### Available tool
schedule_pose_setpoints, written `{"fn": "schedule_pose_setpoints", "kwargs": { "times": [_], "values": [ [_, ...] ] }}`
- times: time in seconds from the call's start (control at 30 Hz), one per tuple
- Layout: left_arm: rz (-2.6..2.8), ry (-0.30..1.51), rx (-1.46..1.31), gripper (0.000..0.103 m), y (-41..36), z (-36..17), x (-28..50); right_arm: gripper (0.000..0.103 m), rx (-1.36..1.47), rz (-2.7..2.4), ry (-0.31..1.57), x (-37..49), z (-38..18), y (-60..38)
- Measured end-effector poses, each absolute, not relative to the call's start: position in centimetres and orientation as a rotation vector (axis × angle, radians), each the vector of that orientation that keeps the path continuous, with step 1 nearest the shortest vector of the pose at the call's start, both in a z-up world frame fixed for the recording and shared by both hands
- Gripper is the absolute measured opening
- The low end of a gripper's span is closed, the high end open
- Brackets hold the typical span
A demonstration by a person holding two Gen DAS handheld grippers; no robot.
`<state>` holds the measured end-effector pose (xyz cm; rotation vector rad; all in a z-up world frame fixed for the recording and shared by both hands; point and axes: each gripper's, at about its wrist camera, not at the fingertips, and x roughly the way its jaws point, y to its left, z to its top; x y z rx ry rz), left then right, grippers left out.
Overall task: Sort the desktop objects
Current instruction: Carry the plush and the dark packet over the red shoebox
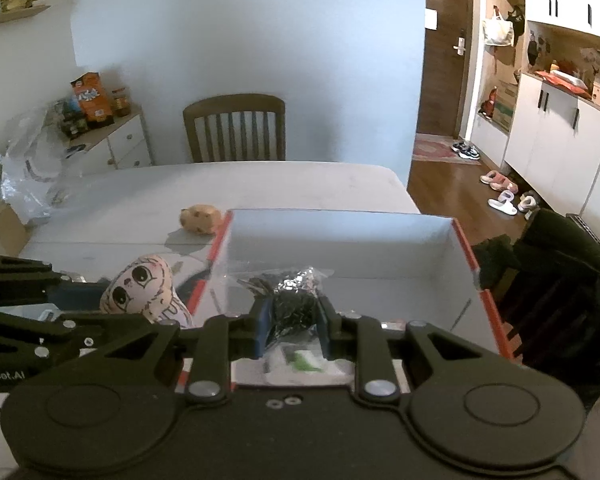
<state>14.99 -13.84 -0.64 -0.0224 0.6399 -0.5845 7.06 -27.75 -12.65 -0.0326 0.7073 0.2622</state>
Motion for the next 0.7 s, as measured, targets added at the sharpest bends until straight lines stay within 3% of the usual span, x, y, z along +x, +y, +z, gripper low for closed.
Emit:
{"fn": "schedule_pose_setpoints", "kwargs": {
  "times": [0.7],
  "values": [
    [-0.576,0.751,0.093,0.031,-20.7,-2.7,21.2,0.024,0.007,0.224,0.789,12.0,-16.3,-33.5]
  ]
}}
